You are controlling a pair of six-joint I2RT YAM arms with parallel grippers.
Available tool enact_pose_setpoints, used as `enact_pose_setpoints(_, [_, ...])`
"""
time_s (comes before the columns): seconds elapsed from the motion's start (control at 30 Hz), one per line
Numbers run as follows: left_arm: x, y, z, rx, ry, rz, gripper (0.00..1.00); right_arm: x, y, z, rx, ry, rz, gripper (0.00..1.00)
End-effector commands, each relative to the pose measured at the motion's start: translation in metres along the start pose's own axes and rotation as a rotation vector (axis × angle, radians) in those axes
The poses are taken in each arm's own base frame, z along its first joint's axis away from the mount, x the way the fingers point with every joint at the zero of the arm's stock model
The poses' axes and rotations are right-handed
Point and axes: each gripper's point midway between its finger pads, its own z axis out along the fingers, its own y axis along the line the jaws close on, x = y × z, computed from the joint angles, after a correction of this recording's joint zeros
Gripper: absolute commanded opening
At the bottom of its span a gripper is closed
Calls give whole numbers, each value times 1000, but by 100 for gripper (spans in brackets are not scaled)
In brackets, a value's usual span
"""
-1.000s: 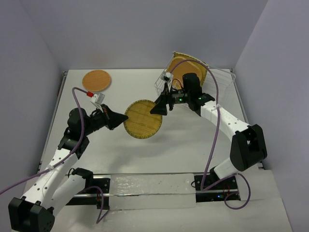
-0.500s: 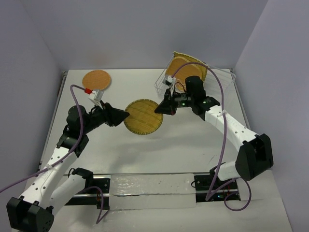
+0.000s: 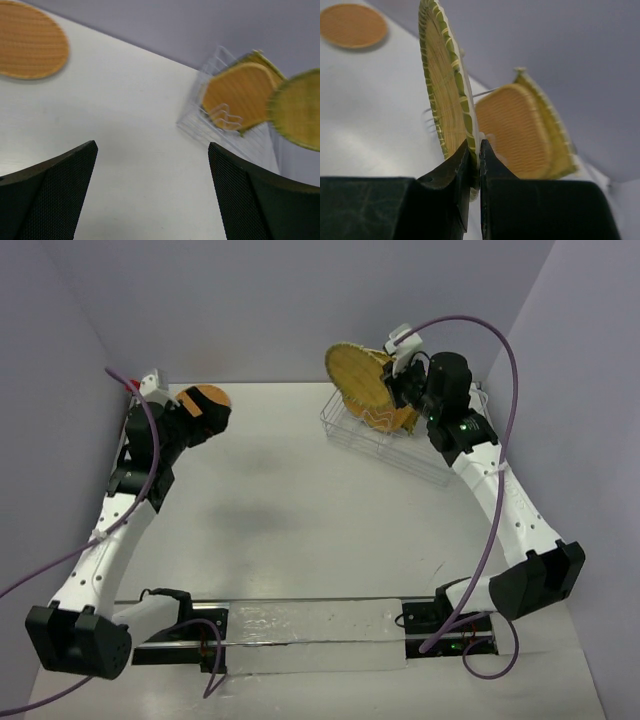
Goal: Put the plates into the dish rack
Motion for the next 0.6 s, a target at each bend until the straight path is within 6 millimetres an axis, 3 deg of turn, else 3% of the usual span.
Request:
enact_pose_setpoints(0.0, [-28,53,16,-144,-33,-58,100,-3,-71,11,235,67,-175,0])
enact_pose_setpoints(0.03, [-27,65,24,-173,-24,-62,99,12,-74,23,230,113,-183,0])
enact_pose_setpoints(0.07, [-28,71,29,-192,-20,-59,99,7,-79,22,240,114,-193,0])
enact_pose_setpoints(0.1, [-41,82,31,-221,-42,-56,99,12,-84,30,241,141,-201,0])
enact_pose_setpoints(0.13, [-39,94,41,-242,-25,-56,99,24,-84,41,227,176,-206,0])
enact_pose_setpoints(0.27, [-48,122,68,-263,5,-71,99,36,-88,59,177,226,-254,0])
enact_pose_setpoints(0.43, [-58,148,92,-290,24,-62,99,57,-75,79,39,278,-317,0])
enact_pose_setpoints(0.57, [-53,165,113,-300,51,-47,99,71,-78,91,11,310,-374,0])
